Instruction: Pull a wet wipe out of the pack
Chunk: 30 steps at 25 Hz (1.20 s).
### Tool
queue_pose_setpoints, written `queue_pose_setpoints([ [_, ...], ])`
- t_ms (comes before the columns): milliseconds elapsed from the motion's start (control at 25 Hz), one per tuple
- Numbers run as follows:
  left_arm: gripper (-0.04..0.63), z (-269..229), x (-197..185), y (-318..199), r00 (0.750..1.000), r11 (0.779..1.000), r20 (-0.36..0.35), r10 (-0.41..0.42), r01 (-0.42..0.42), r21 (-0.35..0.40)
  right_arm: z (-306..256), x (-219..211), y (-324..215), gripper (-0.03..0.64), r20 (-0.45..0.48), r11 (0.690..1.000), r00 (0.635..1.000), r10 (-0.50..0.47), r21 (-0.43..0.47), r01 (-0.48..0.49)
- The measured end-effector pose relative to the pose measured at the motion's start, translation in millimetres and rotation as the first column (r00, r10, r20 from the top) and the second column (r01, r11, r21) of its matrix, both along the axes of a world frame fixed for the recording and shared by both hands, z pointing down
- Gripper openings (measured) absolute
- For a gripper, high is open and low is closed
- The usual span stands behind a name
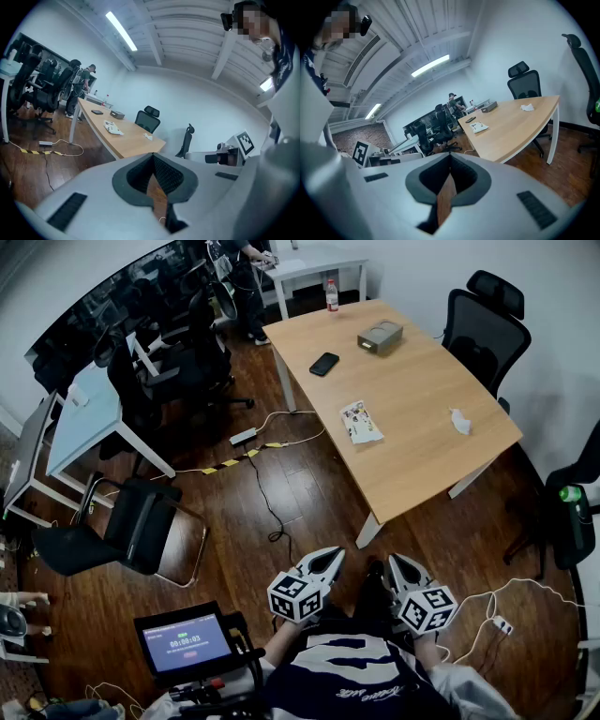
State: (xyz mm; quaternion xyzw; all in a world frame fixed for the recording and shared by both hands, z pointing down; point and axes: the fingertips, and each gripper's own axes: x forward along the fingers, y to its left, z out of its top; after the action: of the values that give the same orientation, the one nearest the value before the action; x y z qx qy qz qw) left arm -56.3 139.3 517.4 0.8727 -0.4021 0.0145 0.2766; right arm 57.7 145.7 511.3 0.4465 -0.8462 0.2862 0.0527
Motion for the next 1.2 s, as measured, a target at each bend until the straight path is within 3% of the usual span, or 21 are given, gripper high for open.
queue_pose_setpoints([
  [280,0.003,10,-8,-72,0.996,0.997,0.026,-0.081,0.082,-0.004,11,3,-77,-0.005,-0.022,0.997,0.997,-0.074,0.011,0.074],
  [480,0.003,2,9,-139,0.988,0.988,0.024,-0.154,0.154,0.011,4,17,-154,-0.003,-0.012,0.987,0.988,-0.156,0.025,0.156],
  [720,0.004,-3,41,-203,0.983,0.983,0.027,-0.181,0.18,0.014,8,36,-220,-0.005,0.017,0.974,0.974,-0.225,0.004,0.225],
  [1200,0.005,13,41,-232,0.958,0.961,0.13,-0.257,0.267,-0.067,39,44,-266,-0.004,0.122,0.951,0.95,-0.286,-0.089,0.298],
])
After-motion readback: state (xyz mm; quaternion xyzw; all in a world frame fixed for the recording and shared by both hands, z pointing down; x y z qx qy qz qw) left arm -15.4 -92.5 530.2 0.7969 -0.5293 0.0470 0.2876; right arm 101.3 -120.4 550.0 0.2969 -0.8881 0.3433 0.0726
